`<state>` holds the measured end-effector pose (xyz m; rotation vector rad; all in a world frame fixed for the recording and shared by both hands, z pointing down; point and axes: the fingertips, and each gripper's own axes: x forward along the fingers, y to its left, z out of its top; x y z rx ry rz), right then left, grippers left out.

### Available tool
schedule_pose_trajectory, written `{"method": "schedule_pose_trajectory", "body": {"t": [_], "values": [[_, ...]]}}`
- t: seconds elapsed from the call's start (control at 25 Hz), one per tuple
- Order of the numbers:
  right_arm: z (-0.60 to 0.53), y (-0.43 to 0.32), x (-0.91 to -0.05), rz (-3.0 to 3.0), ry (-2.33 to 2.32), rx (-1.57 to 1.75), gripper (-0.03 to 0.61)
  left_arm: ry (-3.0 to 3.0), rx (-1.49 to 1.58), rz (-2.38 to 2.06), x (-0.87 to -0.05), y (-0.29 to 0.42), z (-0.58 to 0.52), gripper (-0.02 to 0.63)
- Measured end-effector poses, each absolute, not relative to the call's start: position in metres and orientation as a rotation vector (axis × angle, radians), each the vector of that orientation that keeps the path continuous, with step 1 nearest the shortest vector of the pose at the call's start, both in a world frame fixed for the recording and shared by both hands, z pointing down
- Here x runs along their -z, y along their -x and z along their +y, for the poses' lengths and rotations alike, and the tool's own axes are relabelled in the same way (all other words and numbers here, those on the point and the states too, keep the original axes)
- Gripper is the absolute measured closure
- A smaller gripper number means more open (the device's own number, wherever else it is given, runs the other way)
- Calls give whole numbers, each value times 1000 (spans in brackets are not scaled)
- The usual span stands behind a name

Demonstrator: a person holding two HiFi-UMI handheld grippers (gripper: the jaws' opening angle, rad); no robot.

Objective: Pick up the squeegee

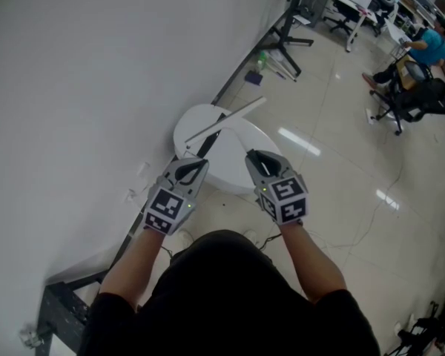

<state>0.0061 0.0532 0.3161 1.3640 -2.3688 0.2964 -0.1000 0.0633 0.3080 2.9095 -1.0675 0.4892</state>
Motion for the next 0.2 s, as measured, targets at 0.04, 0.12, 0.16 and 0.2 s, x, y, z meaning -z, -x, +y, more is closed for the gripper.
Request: {"method": "schedule_pose_trajectory", "body": {"t": [0.04,0.12,0.16,0.2], "values": [[53,-6,-316,-2367,-1364,-295,479,-2910,-489,-1067,-308,100,63,607],[52,-6,-317,-2367,-1363,-290,479,-2911,-487,-1068,-310,100,61,607],[51,-5,-318,-2367,-1363,-288,479,-2911,-486,-1069,-310,100,61,607],[51,-4,-319,-2367,-1362,-285,479,-2911,-485,-1069,-311,101,60,607]]}}
